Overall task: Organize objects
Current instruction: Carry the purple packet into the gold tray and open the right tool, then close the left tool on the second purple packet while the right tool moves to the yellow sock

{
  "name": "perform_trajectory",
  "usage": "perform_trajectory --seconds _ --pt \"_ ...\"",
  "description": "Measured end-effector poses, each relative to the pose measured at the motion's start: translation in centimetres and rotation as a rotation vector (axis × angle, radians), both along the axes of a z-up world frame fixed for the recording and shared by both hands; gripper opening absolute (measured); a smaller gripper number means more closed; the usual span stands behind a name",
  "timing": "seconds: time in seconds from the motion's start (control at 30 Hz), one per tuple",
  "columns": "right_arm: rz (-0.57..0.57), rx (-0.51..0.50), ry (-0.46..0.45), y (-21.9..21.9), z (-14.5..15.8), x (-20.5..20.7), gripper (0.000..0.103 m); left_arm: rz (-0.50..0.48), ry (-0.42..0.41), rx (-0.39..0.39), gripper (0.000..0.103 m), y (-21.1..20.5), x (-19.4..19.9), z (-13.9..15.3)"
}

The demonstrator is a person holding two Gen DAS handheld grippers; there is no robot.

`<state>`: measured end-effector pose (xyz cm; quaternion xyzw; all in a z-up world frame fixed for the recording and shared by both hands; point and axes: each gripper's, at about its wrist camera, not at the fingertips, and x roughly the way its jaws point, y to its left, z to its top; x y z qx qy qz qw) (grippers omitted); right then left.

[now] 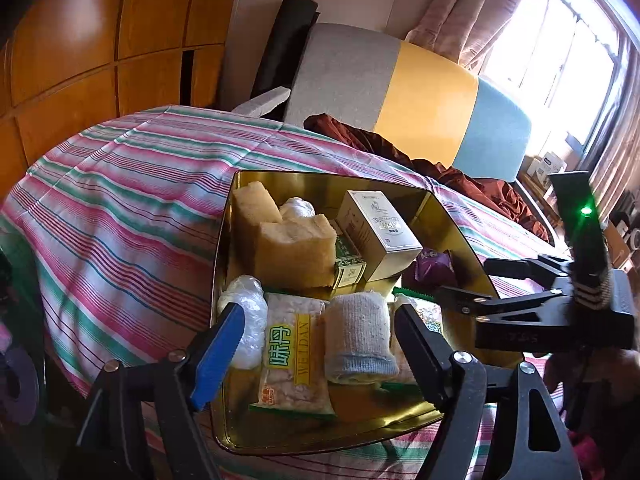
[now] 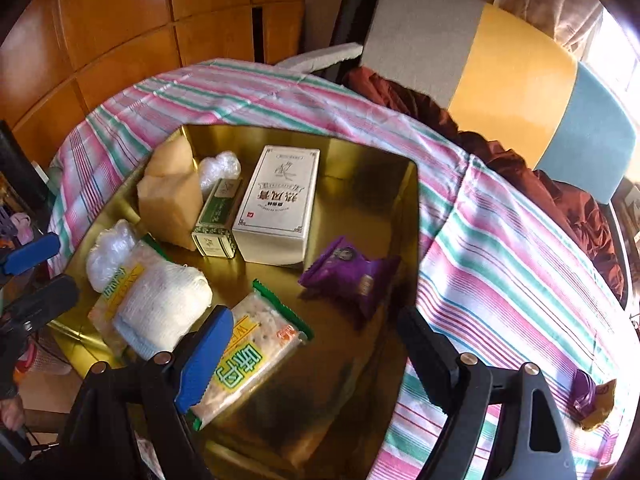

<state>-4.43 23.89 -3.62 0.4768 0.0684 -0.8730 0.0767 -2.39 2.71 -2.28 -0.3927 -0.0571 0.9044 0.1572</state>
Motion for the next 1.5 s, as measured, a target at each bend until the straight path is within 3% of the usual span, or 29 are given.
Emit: perform_trajectory --seconds 0.3,0.57,0.93,1.0,1.13,1.2,1.3,1.5 --pt "-0.172 -0.003 0.068 7.8 2.4 3.0 0.086 -0.015 0.054 -0.069 0.082 1.8 0.6 1.4" --pt "-0.43 0.007 0.072 17.8 2.6 5.3 0.086 -0.095 0.089 -0.112 0.086 5.1 1.5 2.4" --pt "-0.832 0.015 0.151 33.0 2.9 9.8 0.086 -0.235 0.089 -0.157 0.087 11.2 2.5 2.9" --pt "-0.941 -0.033 0.155 35.8 2.1 11.1 0.086 -0.274 0.096 -0.166 0.087 12.6 2.8 3.1" --pt "-1.16 -0.247 0.173 40.2 1.0 14.5 0.086 -0.348 0.106 -0.178 0.088 15.7 3.1 3.3" --pt "-1.227 -0.276 0.197 41.1 1.1 15.8 0.086 -0.386 0.101 -0.176 0.088 17.5 3.1 3.1" --pt "-1.277 -0.366 0.204 42.1 0.6 17.2 0.086 -0.452 0.086 -0.168 0.088 20.7 3.2 2.9" --pt "-1.288 -0.438 0.184 42.5 -0.1 17.6 0.086 -0.575 0.079 -0.171 0.088 27.5 3.7 2.1"
